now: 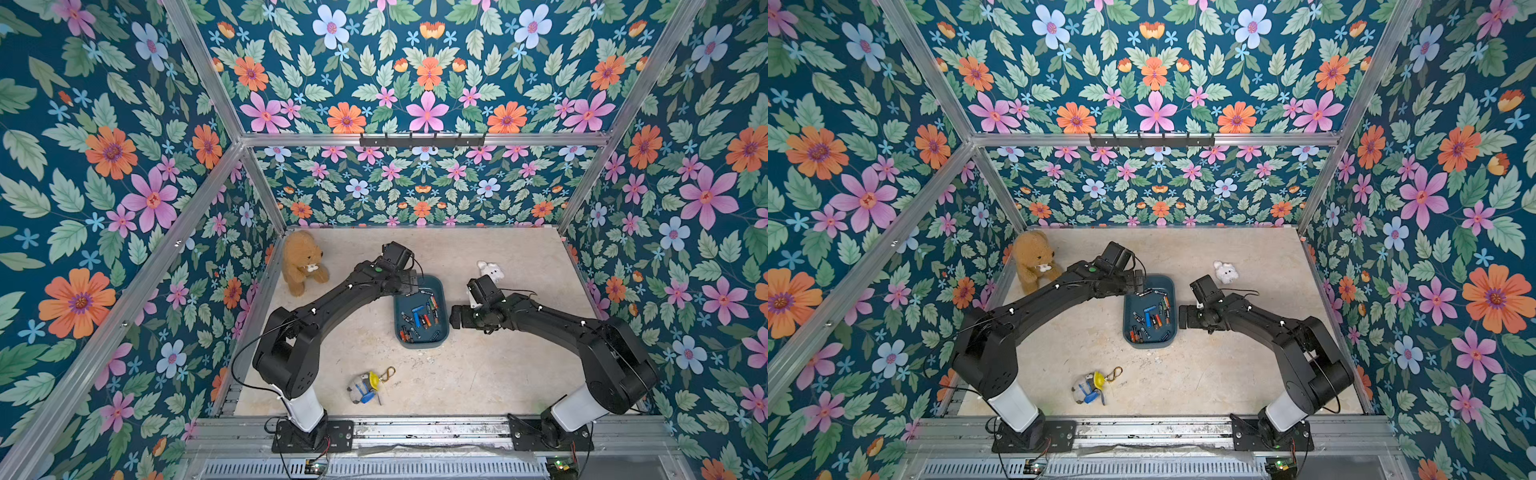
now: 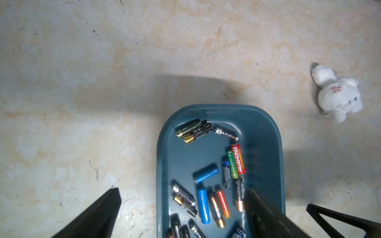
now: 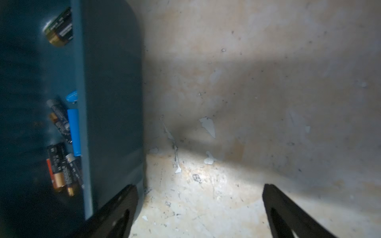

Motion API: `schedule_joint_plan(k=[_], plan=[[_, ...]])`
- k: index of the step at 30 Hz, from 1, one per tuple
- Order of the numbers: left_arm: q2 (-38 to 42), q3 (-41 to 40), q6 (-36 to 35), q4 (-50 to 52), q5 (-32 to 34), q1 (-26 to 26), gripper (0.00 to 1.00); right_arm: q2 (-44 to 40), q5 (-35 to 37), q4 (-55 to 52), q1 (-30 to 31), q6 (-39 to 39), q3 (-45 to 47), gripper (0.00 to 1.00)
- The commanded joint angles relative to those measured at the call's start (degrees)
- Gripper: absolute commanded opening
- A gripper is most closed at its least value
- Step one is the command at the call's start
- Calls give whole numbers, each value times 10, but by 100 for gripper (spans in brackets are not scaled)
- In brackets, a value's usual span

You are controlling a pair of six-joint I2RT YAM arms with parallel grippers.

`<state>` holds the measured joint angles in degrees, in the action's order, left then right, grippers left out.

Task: Take the batteries out of the storage box
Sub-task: Move the storage box to the center of the board, then pick up the battery from the storage box.

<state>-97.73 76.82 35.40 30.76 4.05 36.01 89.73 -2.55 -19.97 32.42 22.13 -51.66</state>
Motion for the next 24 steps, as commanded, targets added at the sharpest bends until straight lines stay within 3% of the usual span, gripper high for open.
schedule_joint_plan(k=[1, 7, 13, 17, 22, 24], plan=[[15, -10, -6, 3, 8, -2, 99, -21, 86, -44, 1, 24, -24, 99], [42, -33, -8, 12, 11, -26, 99, -64, 92, -71, 25, 44, -85, 94], [53, -45, -29, 22, -7, -56, 99, 8, 97, -99, 88, 41, -182, 81], [59, -54, -40, 26, -16, -71, 98, 95, 84, -114, 115, 32, -237, 68], [71, -78, -43, 19, -30, -85, 98, 153, 62, -110, 131, 29, -266, 44], [76, -86, -43, 16, -33, -88, 98, 166, 56, -108, 133, 29, -269, 43]])
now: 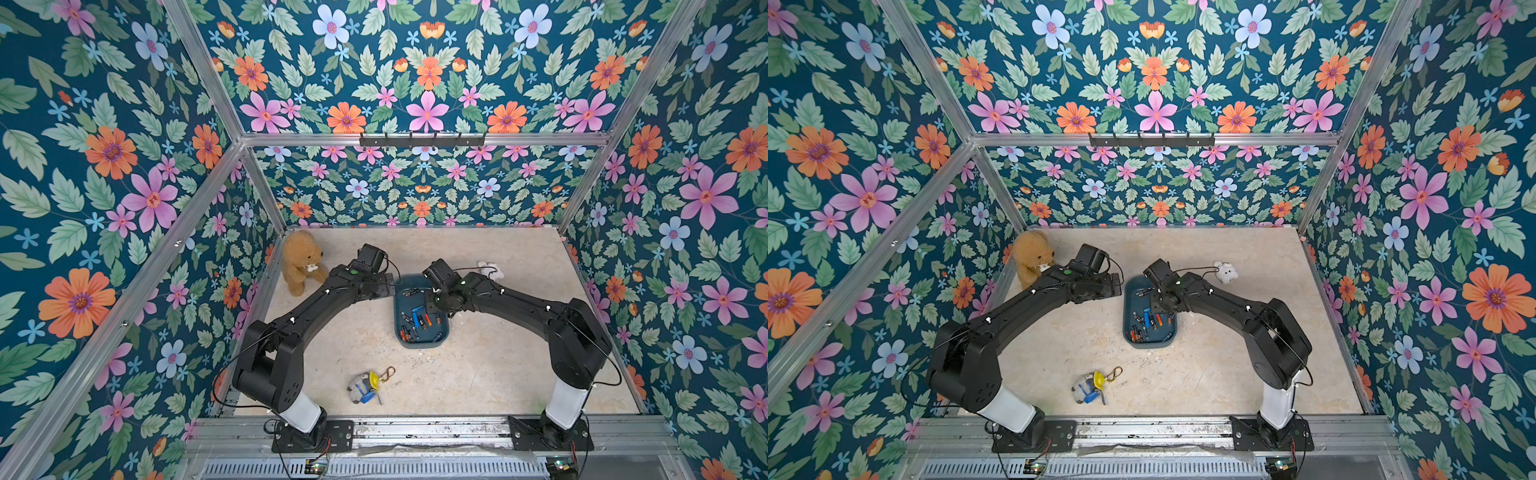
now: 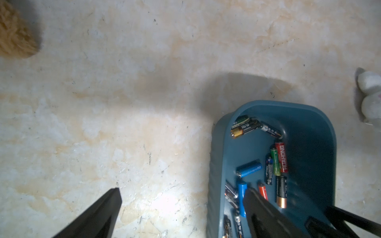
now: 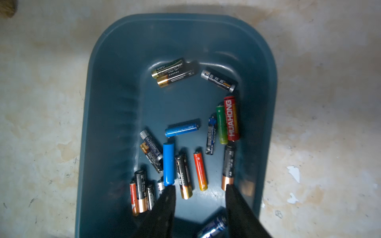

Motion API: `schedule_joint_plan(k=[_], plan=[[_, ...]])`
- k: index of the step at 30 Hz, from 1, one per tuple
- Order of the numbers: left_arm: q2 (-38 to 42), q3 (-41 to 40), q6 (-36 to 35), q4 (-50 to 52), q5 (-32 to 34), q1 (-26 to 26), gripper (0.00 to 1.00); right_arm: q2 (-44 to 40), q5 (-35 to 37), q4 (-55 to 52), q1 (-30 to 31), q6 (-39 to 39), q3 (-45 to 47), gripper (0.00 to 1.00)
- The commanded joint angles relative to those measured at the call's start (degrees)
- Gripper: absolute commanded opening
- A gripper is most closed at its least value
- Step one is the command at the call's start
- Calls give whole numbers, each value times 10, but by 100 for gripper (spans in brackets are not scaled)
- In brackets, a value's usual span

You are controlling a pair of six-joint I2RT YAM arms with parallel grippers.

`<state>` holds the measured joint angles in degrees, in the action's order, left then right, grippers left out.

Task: Take the batteries out of the storage box
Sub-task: Pick up the battery from the storage box.

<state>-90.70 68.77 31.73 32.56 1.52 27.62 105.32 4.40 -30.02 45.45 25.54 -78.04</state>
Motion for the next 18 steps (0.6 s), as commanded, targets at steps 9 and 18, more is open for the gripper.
schedule_joint_plan(k=[9, 18], plan=[[13, -34, -4, -15, -19, -13, 98, 61, -32, -7, 16, -15, -22, 38], [15, -44, -2, -21, -22, -15, 98, 91, -42, -6, 21, -23, -26, 33]])
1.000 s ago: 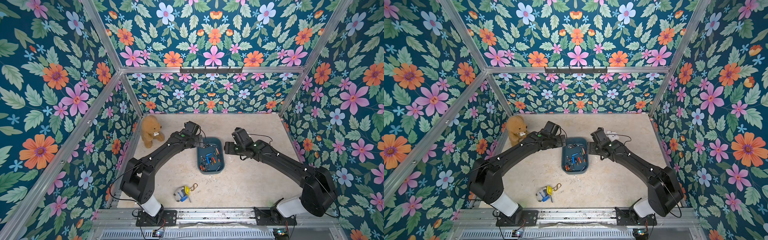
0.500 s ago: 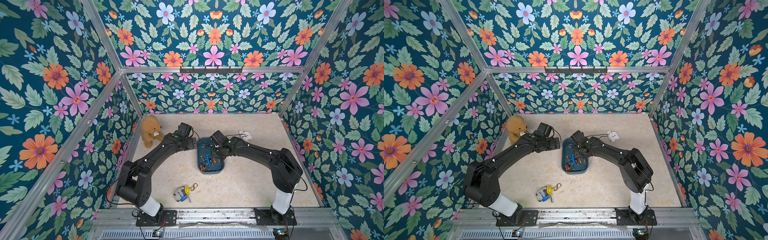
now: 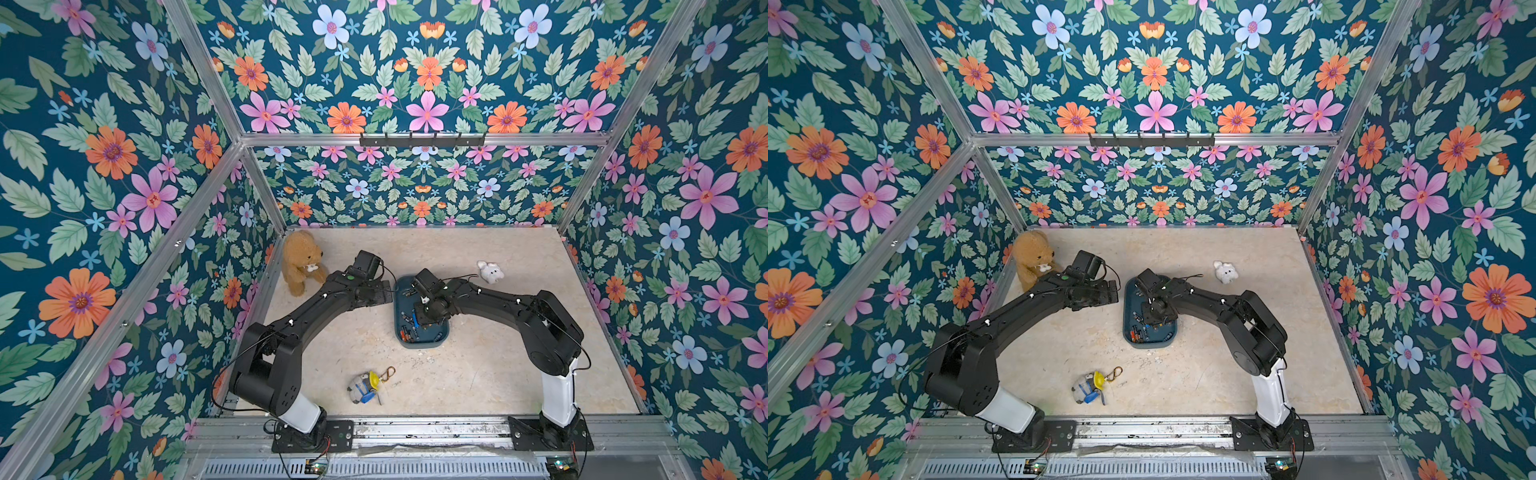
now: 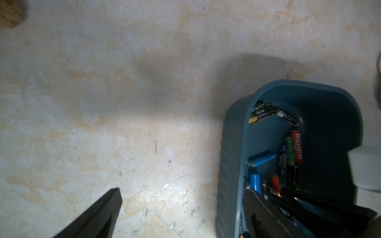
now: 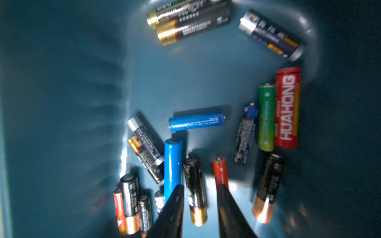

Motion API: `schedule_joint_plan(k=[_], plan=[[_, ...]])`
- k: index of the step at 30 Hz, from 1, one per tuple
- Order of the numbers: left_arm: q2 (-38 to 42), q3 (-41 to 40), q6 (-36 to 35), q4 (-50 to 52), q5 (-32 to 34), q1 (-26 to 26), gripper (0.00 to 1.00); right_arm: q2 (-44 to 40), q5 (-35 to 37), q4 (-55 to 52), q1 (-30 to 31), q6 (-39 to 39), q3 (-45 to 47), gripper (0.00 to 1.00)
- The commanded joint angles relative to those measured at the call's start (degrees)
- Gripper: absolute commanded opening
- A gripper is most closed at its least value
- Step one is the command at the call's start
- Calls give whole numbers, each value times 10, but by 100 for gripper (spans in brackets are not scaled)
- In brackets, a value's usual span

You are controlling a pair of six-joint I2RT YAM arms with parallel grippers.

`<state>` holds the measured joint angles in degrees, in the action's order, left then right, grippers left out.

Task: Take the batteries out of the storage box
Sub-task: Pick up the battery from the storage box.

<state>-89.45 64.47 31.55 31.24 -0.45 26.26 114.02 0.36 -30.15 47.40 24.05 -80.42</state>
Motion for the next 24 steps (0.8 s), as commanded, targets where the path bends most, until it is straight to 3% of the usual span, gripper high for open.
schedule_joint_plan(k=[1, 15, 24], plan=[[4, -2, 1, -8, -3, -2, 98, 5, -4, -6, 2, -10, -3, 32], [4, -7, 5, -11, -6, -2, 97, 25, 1, -10, 3, -19, -3, 26], [6, -8, 5, -10, -7, -2, 97, 34, 3, -10, 3, -22, -6, 17]])
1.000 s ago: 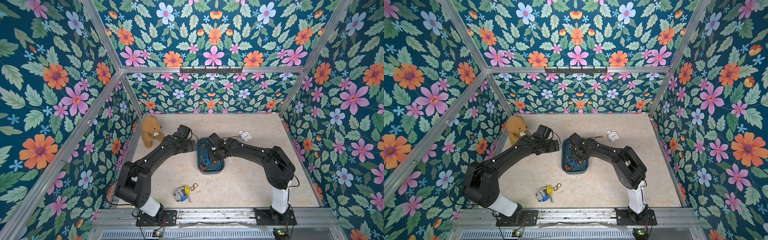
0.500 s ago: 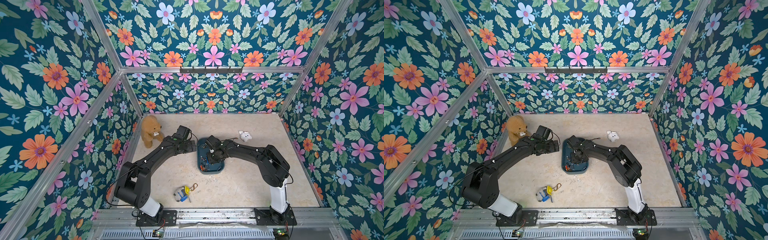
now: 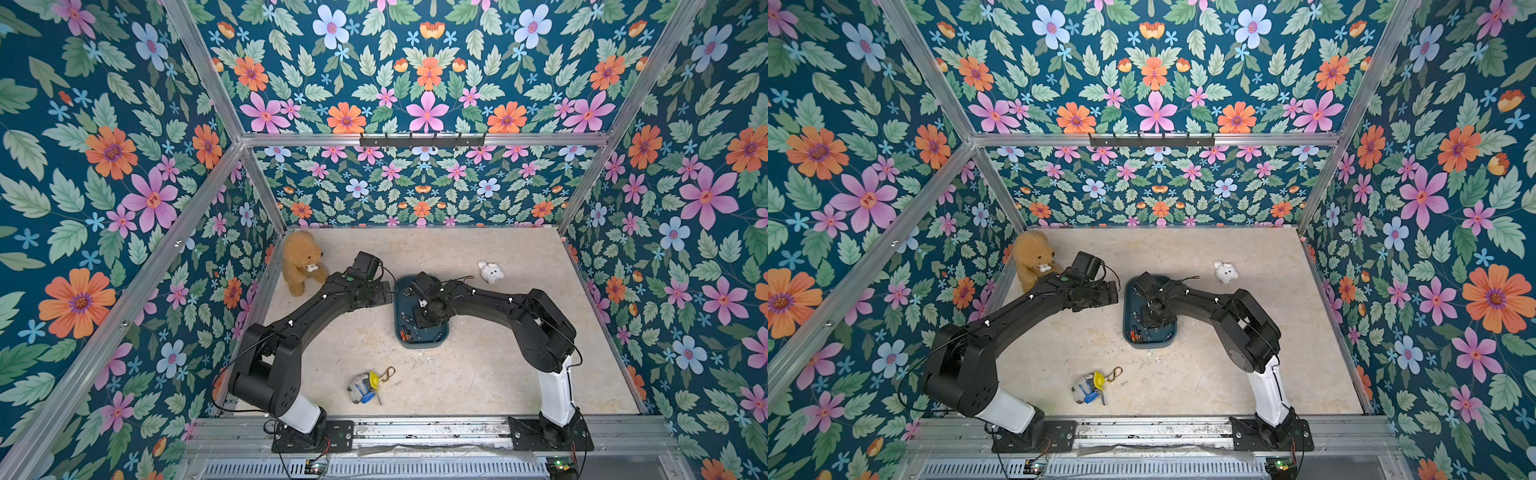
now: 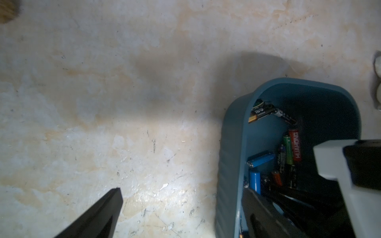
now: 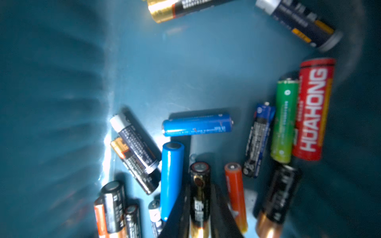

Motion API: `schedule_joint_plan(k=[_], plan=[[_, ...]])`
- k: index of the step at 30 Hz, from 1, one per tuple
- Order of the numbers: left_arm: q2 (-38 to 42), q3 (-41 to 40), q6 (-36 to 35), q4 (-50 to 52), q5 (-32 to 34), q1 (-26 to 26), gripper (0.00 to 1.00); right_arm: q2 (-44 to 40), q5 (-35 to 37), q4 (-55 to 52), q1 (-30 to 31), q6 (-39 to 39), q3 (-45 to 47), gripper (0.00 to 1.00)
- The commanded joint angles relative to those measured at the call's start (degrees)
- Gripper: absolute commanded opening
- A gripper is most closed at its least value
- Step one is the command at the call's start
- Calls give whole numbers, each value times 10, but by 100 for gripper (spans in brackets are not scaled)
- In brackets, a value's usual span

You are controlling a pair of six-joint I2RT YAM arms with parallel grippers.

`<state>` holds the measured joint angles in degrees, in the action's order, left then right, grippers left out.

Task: Take the batteries out of the storage box
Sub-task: Pick up the battery from the storage box.

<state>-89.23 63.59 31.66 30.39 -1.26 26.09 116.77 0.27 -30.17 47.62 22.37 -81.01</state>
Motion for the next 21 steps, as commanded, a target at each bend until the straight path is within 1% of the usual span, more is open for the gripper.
schedule_joint_plan(k=[1, 9, 21], plan=[[5, 0, 4, -1, 3, -1, 97, 5, 3, -10, 0, -6, -1, 14], [10, 6, 4, 6, 4, 0, 96, -11, 5, -18, 0, -5, -11, 12], [14, 24, 8, 16, -1, 0, 96, -67, 13, -40, -10, -2, -35, 10]])
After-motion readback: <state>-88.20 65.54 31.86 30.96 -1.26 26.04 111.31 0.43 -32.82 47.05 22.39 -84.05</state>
